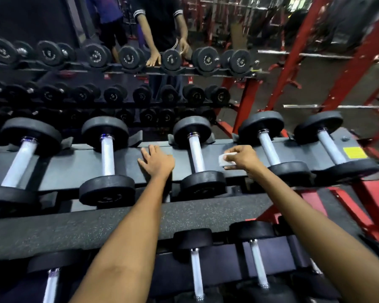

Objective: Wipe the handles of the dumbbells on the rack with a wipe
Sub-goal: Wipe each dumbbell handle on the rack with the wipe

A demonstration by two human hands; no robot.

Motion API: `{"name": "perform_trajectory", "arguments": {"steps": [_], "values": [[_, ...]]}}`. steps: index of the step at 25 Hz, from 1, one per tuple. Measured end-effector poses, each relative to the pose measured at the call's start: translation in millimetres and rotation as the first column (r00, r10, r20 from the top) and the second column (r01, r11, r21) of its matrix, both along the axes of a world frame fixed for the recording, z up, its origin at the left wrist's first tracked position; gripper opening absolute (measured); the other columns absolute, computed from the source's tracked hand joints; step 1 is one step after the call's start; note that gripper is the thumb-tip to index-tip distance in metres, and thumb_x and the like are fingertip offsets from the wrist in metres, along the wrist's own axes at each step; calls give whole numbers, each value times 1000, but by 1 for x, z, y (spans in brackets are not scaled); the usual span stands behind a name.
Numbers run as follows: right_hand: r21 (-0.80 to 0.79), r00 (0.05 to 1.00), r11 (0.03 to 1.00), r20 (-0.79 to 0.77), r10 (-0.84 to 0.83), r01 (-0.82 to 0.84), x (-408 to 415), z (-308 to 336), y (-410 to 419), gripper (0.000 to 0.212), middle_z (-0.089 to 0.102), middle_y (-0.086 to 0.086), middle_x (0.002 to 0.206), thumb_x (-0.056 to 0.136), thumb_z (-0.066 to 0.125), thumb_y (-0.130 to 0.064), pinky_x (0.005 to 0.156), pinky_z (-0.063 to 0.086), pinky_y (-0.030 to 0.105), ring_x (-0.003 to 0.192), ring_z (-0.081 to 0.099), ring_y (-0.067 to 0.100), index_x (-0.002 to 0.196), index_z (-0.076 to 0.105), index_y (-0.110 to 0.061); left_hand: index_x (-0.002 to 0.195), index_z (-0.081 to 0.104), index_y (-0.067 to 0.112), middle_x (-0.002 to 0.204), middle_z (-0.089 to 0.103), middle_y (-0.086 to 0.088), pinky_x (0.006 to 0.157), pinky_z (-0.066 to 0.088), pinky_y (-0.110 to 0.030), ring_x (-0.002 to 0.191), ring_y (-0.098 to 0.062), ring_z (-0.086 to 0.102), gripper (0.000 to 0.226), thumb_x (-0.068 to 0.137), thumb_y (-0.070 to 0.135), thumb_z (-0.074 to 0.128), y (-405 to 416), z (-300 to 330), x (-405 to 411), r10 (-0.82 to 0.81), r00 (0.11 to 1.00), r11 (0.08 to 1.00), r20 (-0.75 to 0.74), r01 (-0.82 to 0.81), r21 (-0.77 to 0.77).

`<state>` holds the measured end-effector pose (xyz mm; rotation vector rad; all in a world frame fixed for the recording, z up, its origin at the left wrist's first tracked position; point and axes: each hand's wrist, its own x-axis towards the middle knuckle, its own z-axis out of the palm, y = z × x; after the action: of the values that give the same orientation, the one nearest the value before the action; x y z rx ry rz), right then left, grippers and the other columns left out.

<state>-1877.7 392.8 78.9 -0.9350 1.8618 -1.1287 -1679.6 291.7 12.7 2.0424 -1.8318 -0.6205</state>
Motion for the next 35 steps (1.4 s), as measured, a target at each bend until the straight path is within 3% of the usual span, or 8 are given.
{"name": "perform_trajectory", "arguments": {"steps": [2,4,10,14,18,26,31,35], "values": [[-58,999,998,-27,-31,29,-17,14,13,8,58,19,88,83,61,8,45,55,22,62,59,22,80,61,0,136,48,9,143,45,-15,109,30,-45,134,-34,37,46,96,33,43,12,39,-26,6,973,999,-230,-17,-43],[-104,996,993,-52,-68,62,-36,28,24,9,57,18,87,84,59,9,44,54,21,63,59,22,84,62,1,127,57,12,132,56,-15,101,38,-41,124,-34,48,38,96,29,45,33,69,-62,-130,946,980,-298,76,-185],[-182,979,966,-55,-196,183,-106,46,53,18,58,18,89,82,55,13,48,56,27,75,61,31,93,65,2,119,62,13,123,59,-12,94,43,-40,118,-32,52,30,95,22,47,82,67,-160,-364,908,908,-205,297,-297],[-190,978,960,-2,-210,206,-154,30,58,17,58,16,93,82,53,13,46,55,23,77,60,29,87,64,2,127,54,10,132,54,-11,99,39,-40,124,-30,47,34,96,20,45,76,33,-198,-339,936,910,-89,302,-285],[-188,982,964,16,-189,189,-196,10,57,20,57,11,91,83,48,9,63,59,33,67,59,21,76,61,-4,130,50,5,133,52,-11,103,37,-41,124,-30,46,38,96,19,47,63,8,-225,-311,950,887,-22,282,-366],[-11,972,982,139,187,-188,-254,-35,29,18,61,14,86,85,55,6,56,57,29,66,61,22,93,65,-6,153,21,10,161,19,-5,120,0,-37,149,-17,10,69,95,47,20,43,-45,-243,-152,956,925,249,227,-305],[86,879,875,36,476,-477,-262,-43,20,21,58,4,68,85,51,5,46,35,15,57,45,9,93,68,-6,154,18,15,162,16,0,120,-3,-35,149,-11,6,86,82,59,2,43,-46,-242,-142,957,921,254,222,-320],[155,742,729,226,631,-667,-248,-39,20,30,55,-10,50,88,41,6,35,30,10,37,42,-2,100,65,-9,155,17,17,162,11,3,120,-6,-35,149,-10,1,81,84,57,7,45,-43,-244,-126,965,927,229,197,-320]]}}
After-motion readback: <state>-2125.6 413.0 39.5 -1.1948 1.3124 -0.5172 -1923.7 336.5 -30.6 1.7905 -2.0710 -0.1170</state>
